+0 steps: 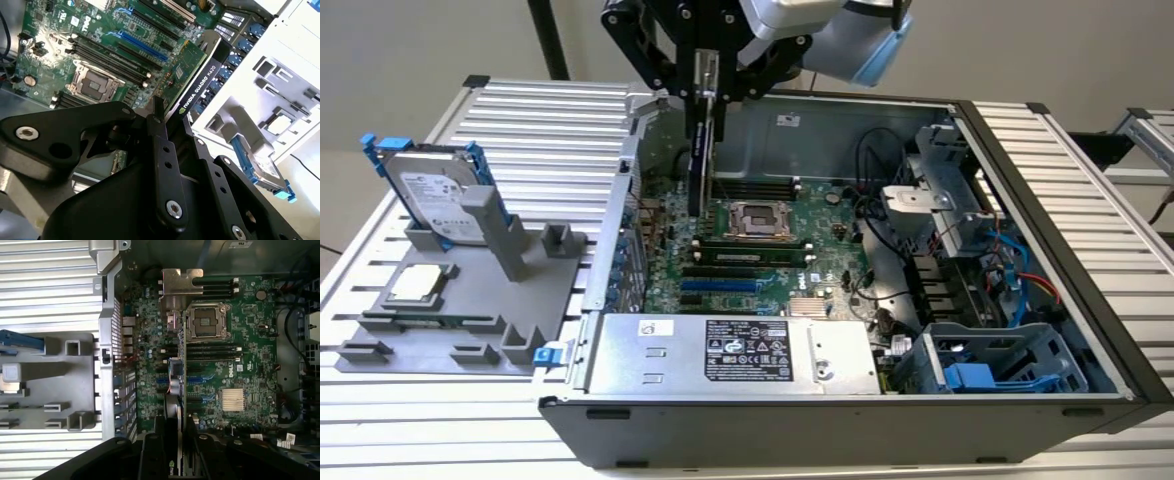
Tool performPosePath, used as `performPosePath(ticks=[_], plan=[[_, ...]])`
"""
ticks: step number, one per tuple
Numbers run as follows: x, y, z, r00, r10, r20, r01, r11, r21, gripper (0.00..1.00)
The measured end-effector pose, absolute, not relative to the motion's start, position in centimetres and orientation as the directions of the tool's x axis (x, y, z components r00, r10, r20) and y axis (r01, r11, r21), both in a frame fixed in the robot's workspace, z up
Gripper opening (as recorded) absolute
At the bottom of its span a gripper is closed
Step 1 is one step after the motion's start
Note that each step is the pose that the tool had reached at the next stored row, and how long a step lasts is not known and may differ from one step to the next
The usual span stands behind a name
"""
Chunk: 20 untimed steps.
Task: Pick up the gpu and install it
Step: 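Pick up the gpu and move the gpu toward the slot, then insert the gpu into the slot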
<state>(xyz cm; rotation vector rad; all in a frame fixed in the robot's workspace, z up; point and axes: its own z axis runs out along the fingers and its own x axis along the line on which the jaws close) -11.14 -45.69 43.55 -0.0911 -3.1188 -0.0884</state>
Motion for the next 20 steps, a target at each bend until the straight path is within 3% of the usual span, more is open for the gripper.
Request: performPosePath(ticks=[20], plan=[[-9.4, -45.7, 43.6, -0.998, 0.058, 0.023, 0.059, 0.997, 0.056, 0.00]])
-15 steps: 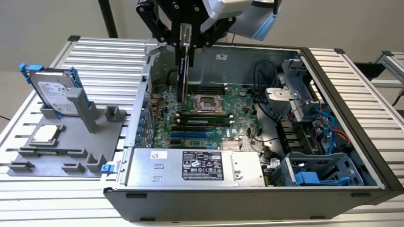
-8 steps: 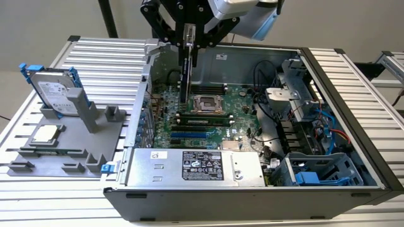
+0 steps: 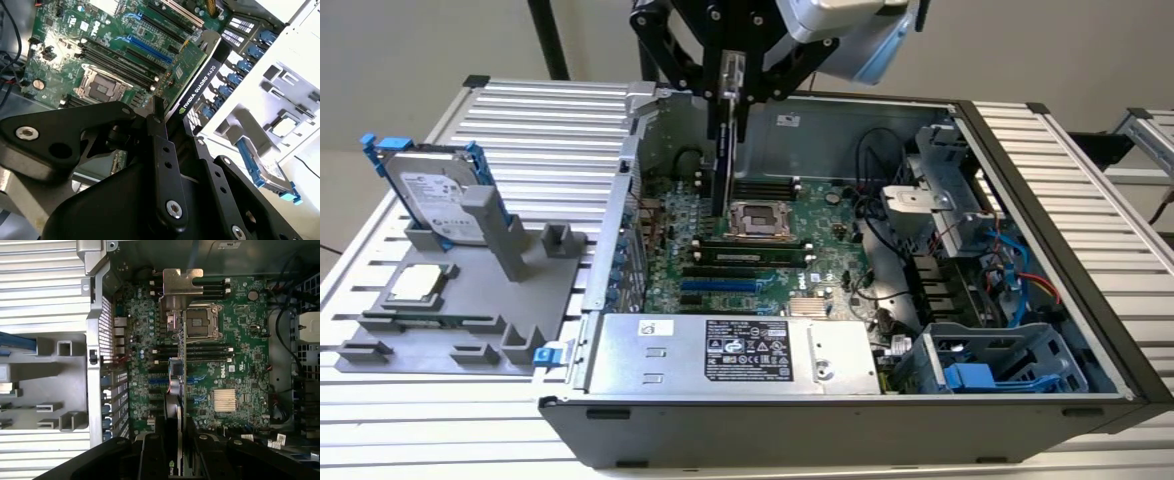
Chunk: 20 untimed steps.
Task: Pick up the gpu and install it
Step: 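Insert the gpu into the slot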
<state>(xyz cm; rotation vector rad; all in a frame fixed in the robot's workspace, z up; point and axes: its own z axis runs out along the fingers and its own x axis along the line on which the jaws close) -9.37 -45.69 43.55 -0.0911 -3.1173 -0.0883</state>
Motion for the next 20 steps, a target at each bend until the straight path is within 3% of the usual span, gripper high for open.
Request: performPosePath(ticks=[20], plan=[[-6.8, -45.7, 43.6, -0.998, 0.058, 0.026, 0.059, 0.997, 0.056, 0.00]])
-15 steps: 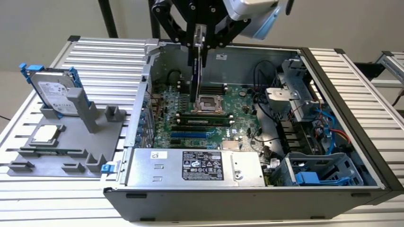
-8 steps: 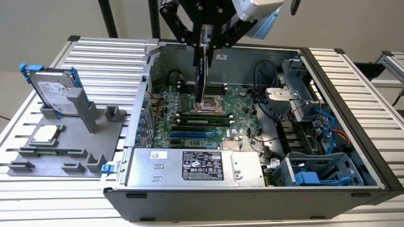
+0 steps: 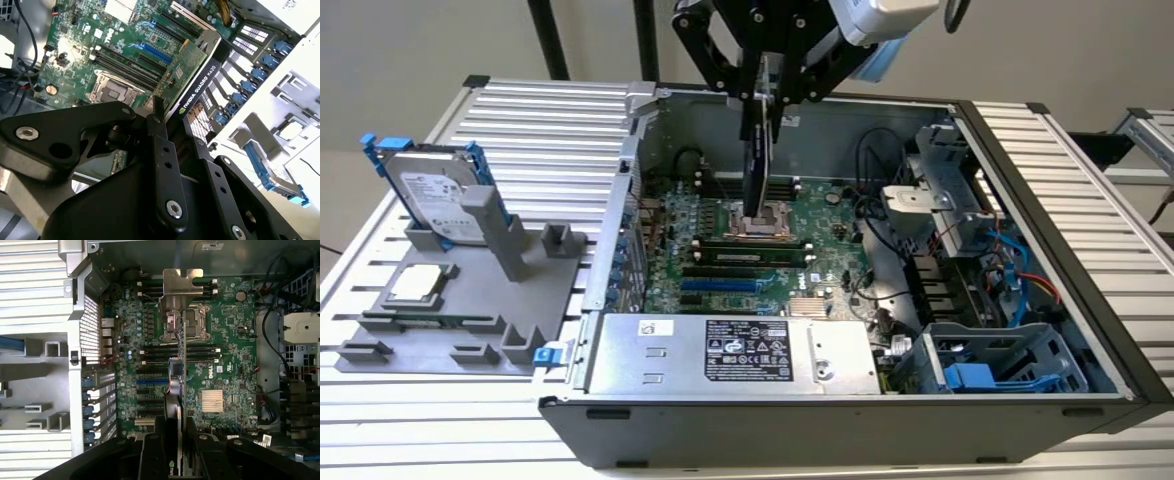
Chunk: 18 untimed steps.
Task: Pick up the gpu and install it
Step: 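Insert the gpu into the slot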
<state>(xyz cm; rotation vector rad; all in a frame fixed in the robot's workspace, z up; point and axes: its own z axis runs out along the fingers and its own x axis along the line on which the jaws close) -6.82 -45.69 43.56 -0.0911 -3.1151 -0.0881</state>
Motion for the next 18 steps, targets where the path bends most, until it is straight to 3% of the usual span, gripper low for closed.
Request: performPosePath(ticks=[18], plan=[[-5.1, -45.7, 43.6, -0.998, 0.058, 0.027, 0.059, 0.997, 0.056, 0.00]])
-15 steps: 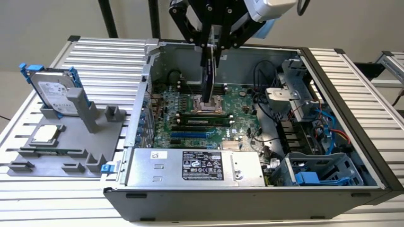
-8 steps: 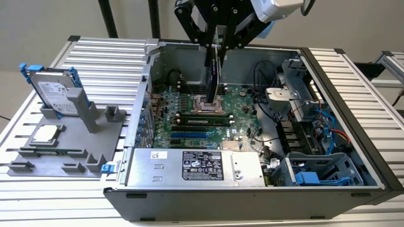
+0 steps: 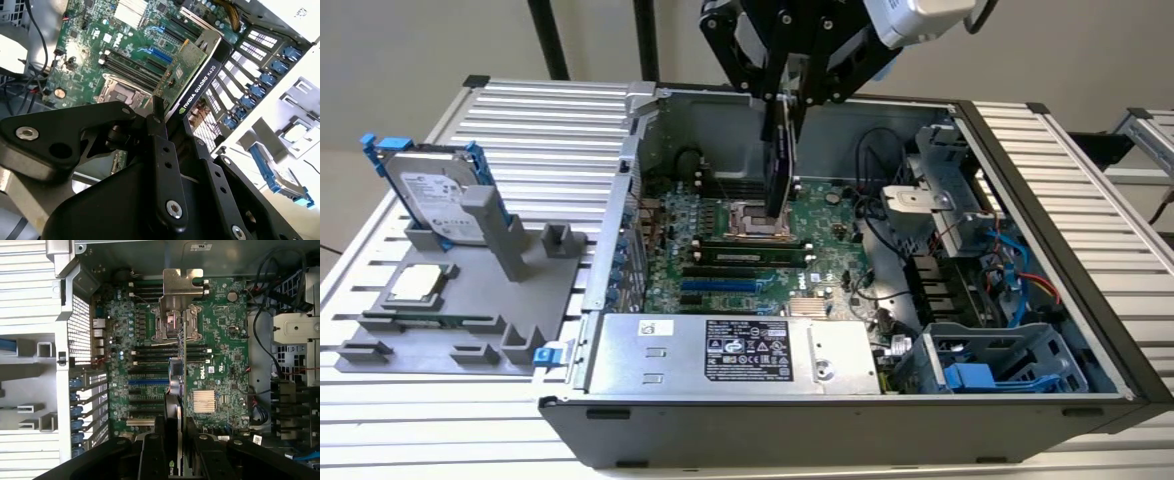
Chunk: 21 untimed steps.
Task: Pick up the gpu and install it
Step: 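Insert the gpu into the slot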
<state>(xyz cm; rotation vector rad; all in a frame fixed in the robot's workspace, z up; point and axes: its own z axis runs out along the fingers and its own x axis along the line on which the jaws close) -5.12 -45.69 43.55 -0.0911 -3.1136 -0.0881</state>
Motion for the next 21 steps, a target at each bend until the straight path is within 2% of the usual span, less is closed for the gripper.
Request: performPosePath(ticks=[21], plan=[[-3.6, -45.7, 43.6, -0.998, 0.058, 0.028, 0.059, 0.997, 0.056, 0.00]])
